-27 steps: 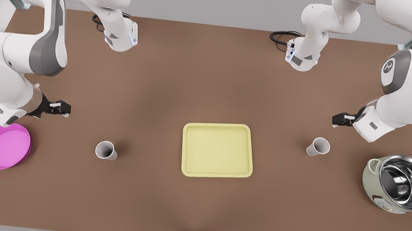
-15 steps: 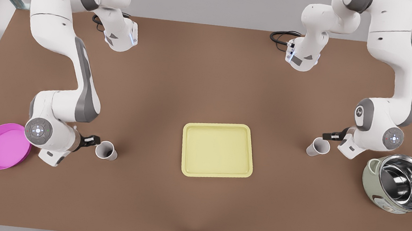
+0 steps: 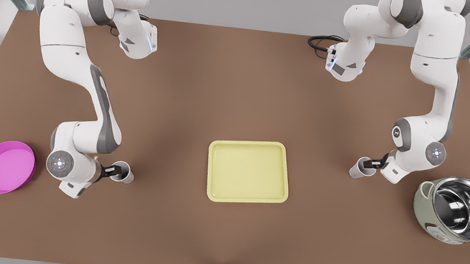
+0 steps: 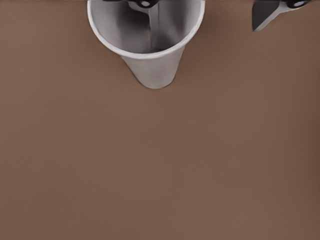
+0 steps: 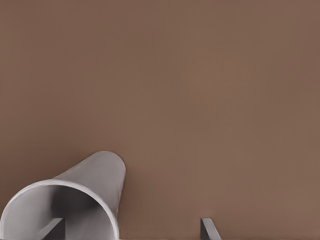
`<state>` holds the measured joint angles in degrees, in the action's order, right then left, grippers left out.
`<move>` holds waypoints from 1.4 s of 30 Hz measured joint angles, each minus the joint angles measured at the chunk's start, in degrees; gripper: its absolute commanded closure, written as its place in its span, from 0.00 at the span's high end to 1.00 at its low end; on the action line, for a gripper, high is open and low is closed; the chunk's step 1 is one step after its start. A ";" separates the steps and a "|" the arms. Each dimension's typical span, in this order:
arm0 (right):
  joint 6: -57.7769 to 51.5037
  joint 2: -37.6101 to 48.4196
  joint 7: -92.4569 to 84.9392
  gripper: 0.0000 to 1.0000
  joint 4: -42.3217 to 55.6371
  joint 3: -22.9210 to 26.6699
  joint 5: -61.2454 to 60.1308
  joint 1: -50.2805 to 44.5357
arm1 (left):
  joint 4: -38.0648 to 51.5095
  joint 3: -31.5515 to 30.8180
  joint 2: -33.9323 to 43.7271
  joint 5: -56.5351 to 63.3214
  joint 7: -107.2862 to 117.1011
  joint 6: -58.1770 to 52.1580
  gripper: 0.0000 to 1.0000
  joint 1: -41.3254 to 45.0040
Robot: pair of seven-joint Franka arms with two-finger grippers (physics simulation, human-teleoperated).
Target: Use both arms to respectively pick up the white IKEA cups from the middle-left and middle-right positions, then place the white IKEA cups onto the middle-middle tray, ensuring that the cups remain upright and do not tip over
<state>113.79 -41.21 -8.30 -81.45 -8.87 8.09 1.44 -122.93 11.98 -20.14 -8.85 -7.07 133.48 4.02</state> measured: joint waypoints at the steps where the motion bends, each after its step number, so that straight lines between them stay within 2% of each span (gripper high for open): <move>1: 0.37 -0.08 -0.02 1.00 -0.36 0.00 0.02 0.03 | -0.03 -0.02 -0.10 -0.25 -0.12 0.32 0.53 0.07; 2: 0.71 -0.20 -0.04 1.00 -0.55 0.00 0.03 0.00 | -0.04 -0.03 -0.16 -0.40 -0.19 0.56 0.42 0.14; 4: 1.30 -0.50 -0.07 1.00 -0.70 0.00 0.07 -0.22 | -0.10 -0.08 -0.20 -0.48 0.09 0.84 0.30 0.24; 8: 2.54 -1.14 -0.12 1.00 -1.29 0.00 0.17 -0.13 | -0.06 -0.19 -0.10 -2.40 -0.13 0.18 0.23 0.34; 12: 3.66 -1.43 -0.17 0.98 -1.65 0.00 0.03 -0.12 | 0.29 -0.25 0.95 -3.25 -0.66 -0.79 0.21 0.52; 13: 4.28 -1.45 -0.18 0.90 -2.51 0.00 -0.22 -0.12 | 1.19 -0.40 1.26 -3.34 -0.77 -1.37 0.21 0.59; 14: 4.86 -1.47 -0.19 0.86 -3.10 -0.01 -0.49 -0.10 | 4.18 -0.81 1.10 -3.41 -0.84 -2.71 0.21 0.58; 16: 5.78 -1.56 -0.21 0.75 -3.68 0.00 -0.85 -0.05 | 12.85 -4.30 -0.01 -3.35 -0.17 -6.20 0.21 0.80; 17: 6.28 -1.99 -0.22 0.66 -3.75 -0.04 -0.97 -0.07 | 16.50 -7.55 -1.21 -3.27 0.73 -7.61 0.21 1.59; 18: 6.67 -2.21 -0.26 0.52 -3.80 -0.06 -1.11 -0.19 | 19.82 -9.98 -2.66 -3.18 2.03 -8.80 0.21 3.96; 20: 7.04 -2.17 -0.44 0.28 -3.82 -0.13 -1.44 -0.40 | 27.46 -12.43 -7.62 -2.05 5.77 -10.68 0.21 11.27; 21: 7.14 -2.13 -0.67 0.21 -3.79 -0.15 -1.75 -0.44 | 30.22 -13.78 -9.43 -1.53 7.91 -11.42 0.21 13.14; 26: 7.09 -1.78 -1.13 0.21 -2.96 -0.52 -1.64 -0.52 | 34.29 -18.14 -15.10 -0.33 17.65 -13.15 0.21 15.88; 28: 6.82 -1.07 -1.24 0.21 -1.47 -3.19 -1.55 -0.58 | 34.42 -19.24 -16.77 -0.19 20.94 -12.86 0.21 15.88; 31: 5.78 -0.83 -2.09 0.21 0.84 -9.89 -1.34 -1.54 | 34.35 -19.57 -18.31 0.01 25.23 -12.12 0.21 15.53; 33: 5.28 -0.96 -3.08 0.21 1.39 -11.30 -1.24 -5.63 | 34.32 -19.63 -19.00 0.10 27.72 -11.65 0.21 15.22; 34: 5.13 -1.41 -3.44 0.21 2.28 -11.57 -1.26 -7.68 | 34.31 -19.63 -19.33 0.08 28.84 -11.45 0.38 15.13; 35: 5.05 -2.01 -3.62 0.21 3.26 -11.69 -1.34 -9.27 | 34.30 -19.62 -19.49 -0.09 29.78 -11.25 0.91 15.02; 36: 4.99 -2.54 -3.47 0.21 4.17 -11.75 -1.45 -11.27 | 34.30 -19.65 -19.58 -0.57 30.47 -11.00 1.00 14.76; 42: 5.52 -9.76 0.63 0.21 13.73 -12.04 -3.39 -21.47 | 34.15 -22.03 -18.11 -1.53 32.85 -10.97 1.00 11.55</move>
<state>119.31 -50.98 -7.67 -67.72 -20.90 4.70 -20.04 -88.78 -10.04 -38.24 -10.38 25.78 122.51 15.56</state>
